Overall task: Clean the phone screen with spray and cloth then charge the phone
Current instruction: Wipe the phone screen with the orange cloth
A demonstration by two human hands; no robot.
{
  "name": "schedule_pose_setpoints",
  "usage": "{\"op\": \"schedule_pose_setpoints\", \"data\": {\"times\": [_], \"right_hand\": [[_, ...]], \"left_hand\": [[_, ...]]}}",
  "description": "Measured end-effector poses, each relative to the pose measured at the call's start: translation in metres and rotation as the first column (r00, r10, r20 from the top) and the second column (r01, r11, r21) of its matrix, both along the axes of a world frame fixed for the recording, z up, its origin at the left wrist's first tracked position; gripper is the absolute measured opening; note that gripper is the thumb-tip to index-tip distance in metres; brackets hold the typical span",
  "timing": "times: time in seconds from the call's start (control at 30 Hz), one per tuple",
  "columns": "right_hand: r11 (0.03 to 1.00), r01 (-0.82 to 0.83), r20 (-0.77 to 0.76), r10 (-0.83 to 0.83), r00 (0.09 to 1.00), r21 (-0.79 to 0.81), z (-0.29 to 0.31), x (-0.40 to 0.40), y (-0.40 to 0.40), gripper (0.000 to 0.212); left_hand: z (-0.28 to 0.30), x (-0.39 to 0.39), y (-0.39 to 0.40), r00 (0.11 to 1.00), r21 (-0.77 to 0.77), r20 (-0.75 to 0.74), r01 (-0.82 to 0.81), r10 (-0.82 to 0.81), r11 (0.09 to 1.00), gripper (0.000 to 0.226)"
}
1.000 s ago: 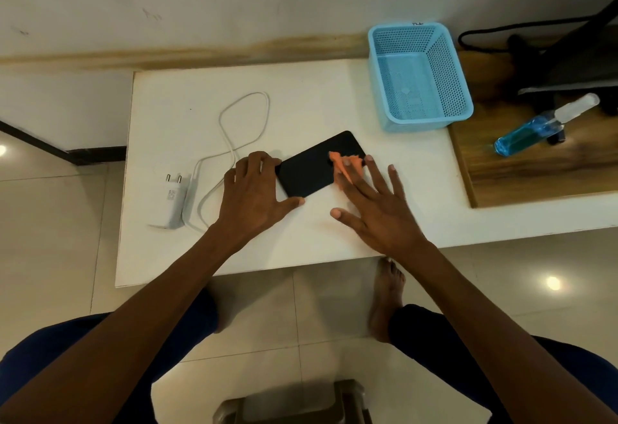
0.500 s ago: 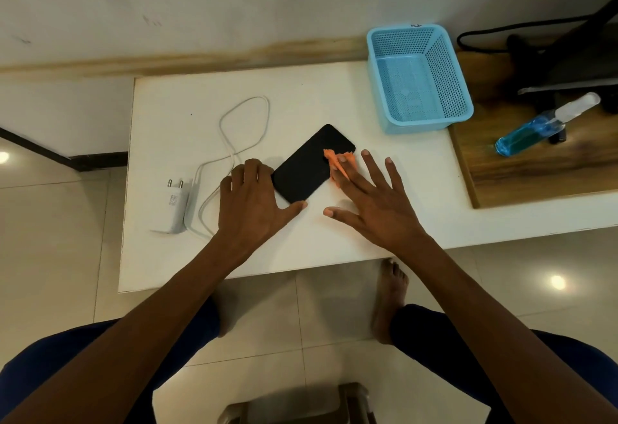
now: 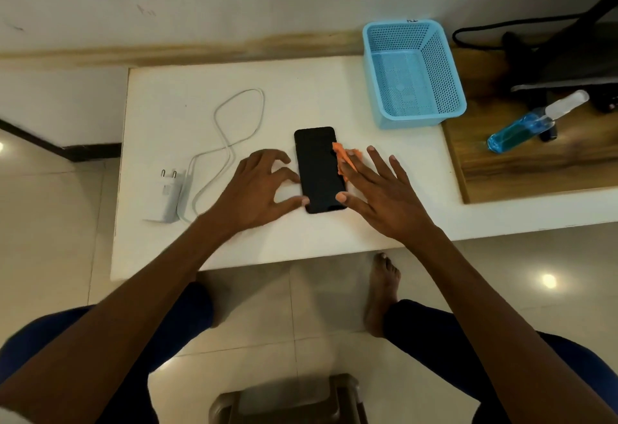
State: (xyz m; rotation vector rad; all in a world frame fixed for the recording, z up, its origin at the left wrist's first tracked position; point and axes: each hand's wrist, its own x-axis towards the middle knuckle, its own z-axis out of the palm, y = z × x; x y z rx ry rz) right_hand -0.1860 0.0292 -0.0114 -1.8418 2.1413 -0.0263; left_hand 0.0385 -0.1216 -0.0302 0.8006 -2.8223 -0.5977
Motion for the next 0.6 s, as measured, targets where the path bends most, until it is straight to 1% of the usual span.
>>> {"op": "schedule_pose_setpoints", "data": {"times": [0.07, 0.13, 0.2, 0.27, 0.33, 0.4, 0.43, 0.5, 0.53, 0.57, 0.6], "right_hand": [[1.000, 0.012, 0.025, -0.012, 1.000, 0.006, 0.001, -0.005, 0.003, 0.078], [1.000, 0.024, 0.037, -0.024, 0.999, -0.004, 0.003, -0.010, 0.007, 0.072], [0.999, 0.031, 0.048, -0.031, 0.998, -0.012, 0.006, -0.012, 0.011, 0.070], [0.999, 0.036, 0.060, -0.034, 0.998, -0.022, 0.008, -0.014, 0.016, 0.070], [0.999, 0.029, 0.068, -0.027, 0.997, -0.024, 0.009, -0.015, 0.020, 0.071], [0.999, 0.026, 0.080, -0.024, 0.996, -0.022, 0.008, -0.015, 0.023, 0.071], [0.999, 0.027, 0.087, -0.025, 0.996, -0.020, 0.008, -0.016, 0.025, 0.071], [0.999, 0.029, 0.095, -0.028, 0.995, -0.016, 0.007, -0.016, 0.026, 0.072], [1.000, 0.027, 0.097, -0.026, 0.995, -0.016, 0.007, -0.017, 0.026, 0.072], [1.000, 0.026, 0.098, -0.024, 0.995, -0.017, 0.008, -0.017, 0.026, 0.073], [1.000, 0.024, 0.096, -0.023, 0.995, -0.018, 0.008, -0.017, 0.026, 0.073]], "left_hand": [[-0.004, -0.001, -0.006, 0.995, 0.011, -0.046, 0.086, -0.085, 0.996, 0.037], [-0.008, -0.003, -0.011, 0.991, 0.007, -0.061, 0.117, -0.117, 0.993, 0.032], [-0.011, -0.007, -0.018, 0.994, -0.019, -0.049, 0.096, -0.097, 0.995, 0.037], [-0.009, -0.018, -0.028, 0.998, -0.051, -0.010, 0.062, -0.063, 0.997, 0.057], [-0.004, -0.036, -0.043, 0.996, -0.078, 0.059, 0.075, -0.071, 0.994, 0.084], [0.005, -0.056, -0.060, 0.974, -0.056, 0.191, 0.133, -0.120, 0.990, 0.102], [0.009, -0.066, -0.068, 0.947, -0.024, 0.280, 0.171, -0.158, 0.985, 0.107], [0.014, -0.082, -0.083, 0.863, 0.037, 0.445, 0.250, -0.239, 0.968, 0.111], [0.016, -0.086, -0.088, 0.827, 0.055, 0.495, 0.276, -0.267, 0.959, 0.111], [0.017, -0.090, -0.091, 0.809, 0.065, 0.515, 0.293, -0.283, 0.954, 0.110], [0.019, -0.091, -0.093, 0.809, 0.067, 0.512, 0.298, -0.290, 0.952, 0.107]]}}
